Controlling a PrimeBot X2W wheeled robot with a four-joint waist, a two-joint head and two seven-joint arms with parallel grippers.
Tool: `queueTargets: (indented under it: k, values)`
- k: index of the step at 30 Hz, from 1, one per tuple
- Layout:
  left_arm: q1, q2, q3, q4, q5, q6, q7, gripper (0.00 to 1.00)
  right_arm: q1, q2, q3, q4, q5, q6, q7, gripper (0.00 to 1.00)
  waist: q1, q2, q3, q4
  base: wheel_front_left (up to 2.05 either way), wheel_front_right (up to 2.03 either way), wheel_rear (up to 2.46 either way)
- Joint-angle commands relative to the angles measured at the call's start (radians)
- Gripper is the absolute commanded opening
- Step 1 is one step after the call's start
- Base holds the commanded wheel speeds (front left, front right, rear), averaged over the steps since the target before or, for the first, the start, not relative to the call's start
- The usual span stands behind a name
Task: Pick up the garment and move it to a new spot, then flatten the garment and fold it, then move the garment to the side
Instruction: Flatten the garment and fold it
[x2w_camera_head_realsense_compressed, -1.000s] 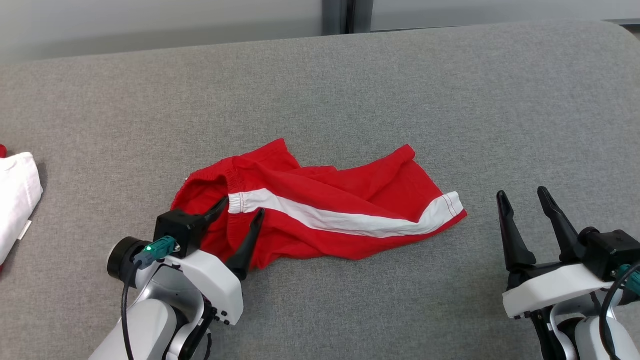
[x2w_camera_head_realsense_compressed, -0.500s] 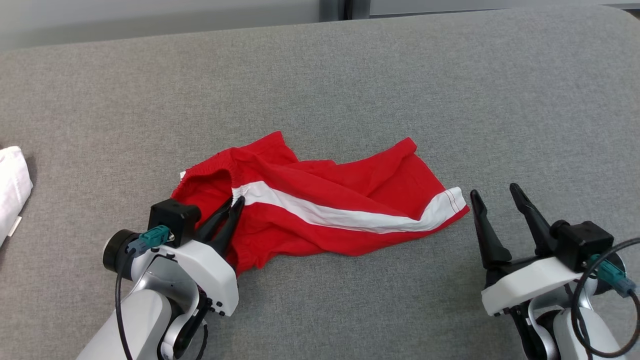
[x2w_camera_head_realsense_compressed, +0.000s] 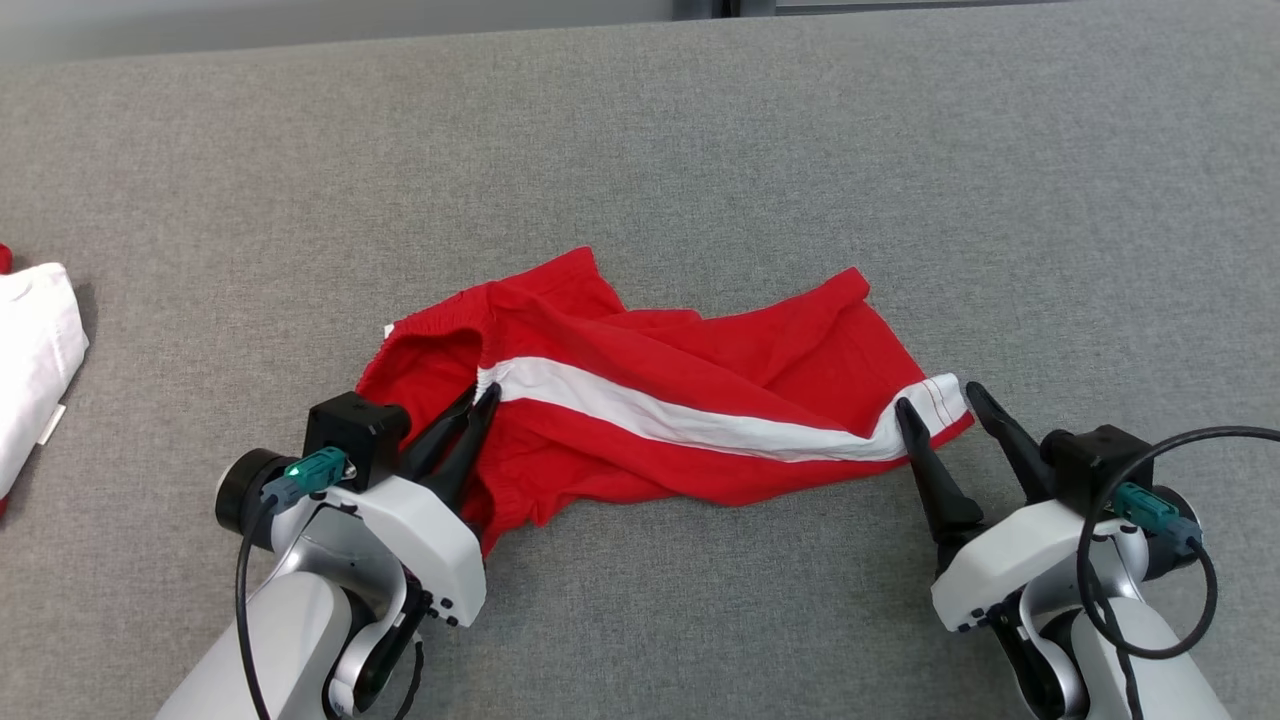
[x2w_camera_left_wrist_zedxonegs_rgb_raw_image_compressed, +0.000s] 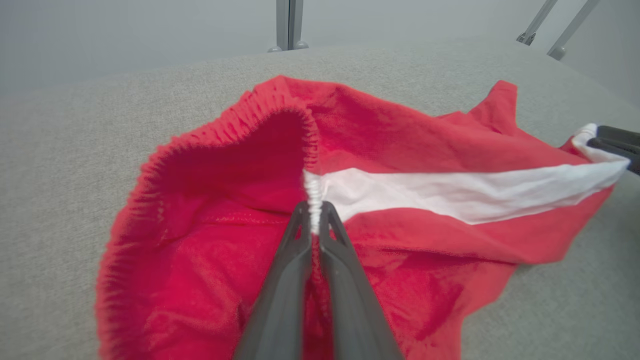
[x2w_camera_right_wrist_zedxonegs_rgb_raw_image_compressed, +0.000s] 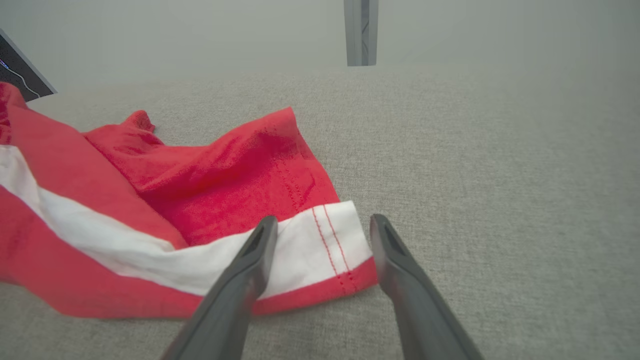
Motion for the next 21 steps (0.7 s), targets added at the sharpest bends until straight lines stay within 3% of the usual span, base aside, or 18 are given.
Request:
queueTargets:
  k: [1,3,5,21]
  values:
    - [-0.012,0.003,0.0,0.0,-0.001,-0.006,-0.007,0.0,-0.007,-0.007,0.002,0.008,0.009,0.002,0.008,0.52,0.0,0.0,0.002,0.001,0.0,0.0,0.0]
    - [-0.013,0.004,0.001,0.0,-0.003,-0.005,-0.011,0.0,-0.015,-0.01,0.008,0.014,0.017,0.002,0.019,0.36,0.0,0.0,0.005,0.001,0.0,0.0,0.0]
    - [-0.016,0.006,0.003,0.0,-0.005,-0.005,-0.013,0.0,-0.024,-0.014,0.015,0.022,0.029,0.002,0.032,0.0,0.0,0.0,0.009,0.0,0.0,0.0,0.0]
    - [-0.02,0.012,0.005,0.002,-0.012,0.005,-0.034,0.0,-0.021,-0.022,0.008,-0.034,0.05,0.002,0.004,0.0,0.0,0.0,-0.001,-0.003,0.0,0.0,0.0]
